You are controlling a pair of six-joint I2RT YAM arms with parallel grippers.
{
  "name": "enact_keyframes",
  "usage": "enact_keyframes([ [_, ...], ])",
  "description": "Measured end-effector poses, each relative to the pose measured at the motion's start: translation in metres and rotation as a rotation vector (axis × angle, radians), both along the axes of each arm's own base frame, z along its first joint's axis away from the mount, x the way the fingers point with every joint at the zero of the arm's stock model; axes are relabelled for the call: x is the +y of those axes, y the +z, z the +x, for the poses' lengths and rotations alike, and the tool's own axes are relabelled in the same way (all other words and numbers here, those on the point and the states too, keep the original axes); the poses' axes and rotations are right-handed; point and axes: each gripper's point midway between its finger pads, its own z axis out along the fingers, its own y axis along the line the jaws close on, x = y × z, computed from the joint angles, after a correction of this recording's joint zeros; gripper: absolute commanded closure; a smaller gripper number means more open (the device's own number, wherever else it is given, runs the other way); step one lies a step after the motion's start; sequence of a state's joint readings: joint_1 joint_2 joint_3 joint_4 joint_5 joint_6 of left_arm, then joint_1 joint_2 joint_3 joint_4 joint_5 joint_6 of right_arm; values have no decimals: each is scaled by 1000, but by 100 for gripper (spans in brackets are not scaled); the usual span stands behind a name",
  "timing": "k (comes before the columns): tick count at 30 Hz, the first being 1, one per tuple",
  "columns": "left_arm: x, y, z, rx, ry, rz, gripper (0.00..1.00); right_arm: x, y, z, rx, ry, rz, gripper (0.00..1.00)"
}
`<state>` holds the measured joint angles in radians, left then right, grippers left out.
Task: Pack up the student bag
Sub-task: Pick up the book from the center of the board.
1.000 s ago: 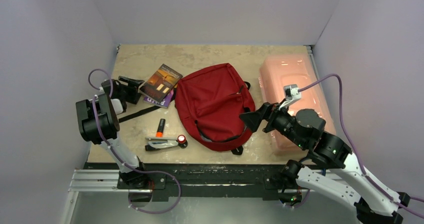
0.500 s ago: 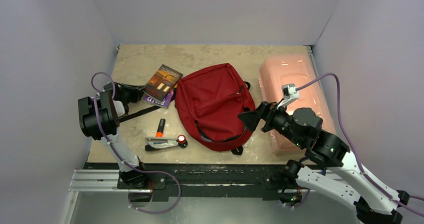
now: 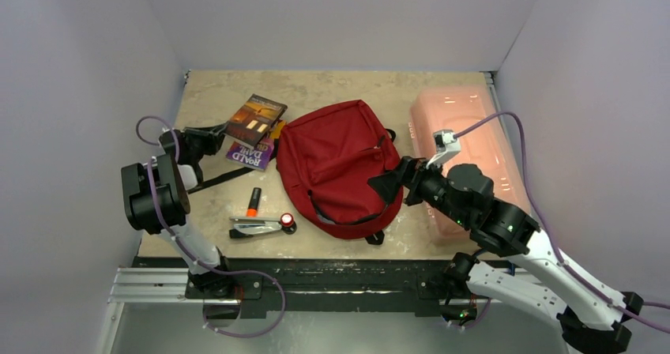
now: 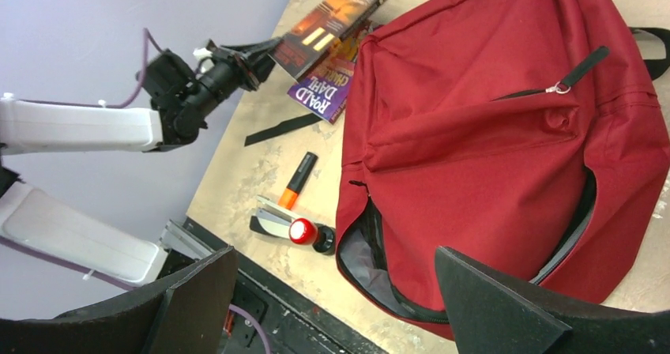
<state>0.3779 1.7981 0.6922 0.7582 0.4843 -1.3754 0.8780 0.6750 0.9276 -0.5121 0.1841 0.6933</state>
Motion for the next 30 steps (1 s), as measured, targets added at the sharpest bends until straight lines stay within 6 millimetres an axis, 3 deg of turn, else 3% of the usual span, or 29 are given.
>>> enact_keyframes([
  [3, -4, 25, 2, -64, -2, -12, 100, 8, -7, 5, 24, 2, -10, 1],
  [7, -21, 75, 7, -213, -24, -29, 100, 23, -20, 13, 75, 6, -20, 2],
  [12, -77, 116, 8, -349, -125, -84, 100, 49, -35, 30, 140, -3, -4, 1],
  [17, -167, 134, -16, -413, -316, -137, 100, 78, -31, 47, 124, 11, 80, 1],
  [21, -219, 139, -43, -432, -435, -169, 100, 87, -24, 58, 97, -14, 170, 1],
  [24, -240, 141, -55, -433, -487, -181, 100, 86, -24, 66, 98, -74, 235, 1],
  [30, -265, 148, -68, -447, -541, -195, 100, 72, -40, 77, 132, -205, 338, 6],
])
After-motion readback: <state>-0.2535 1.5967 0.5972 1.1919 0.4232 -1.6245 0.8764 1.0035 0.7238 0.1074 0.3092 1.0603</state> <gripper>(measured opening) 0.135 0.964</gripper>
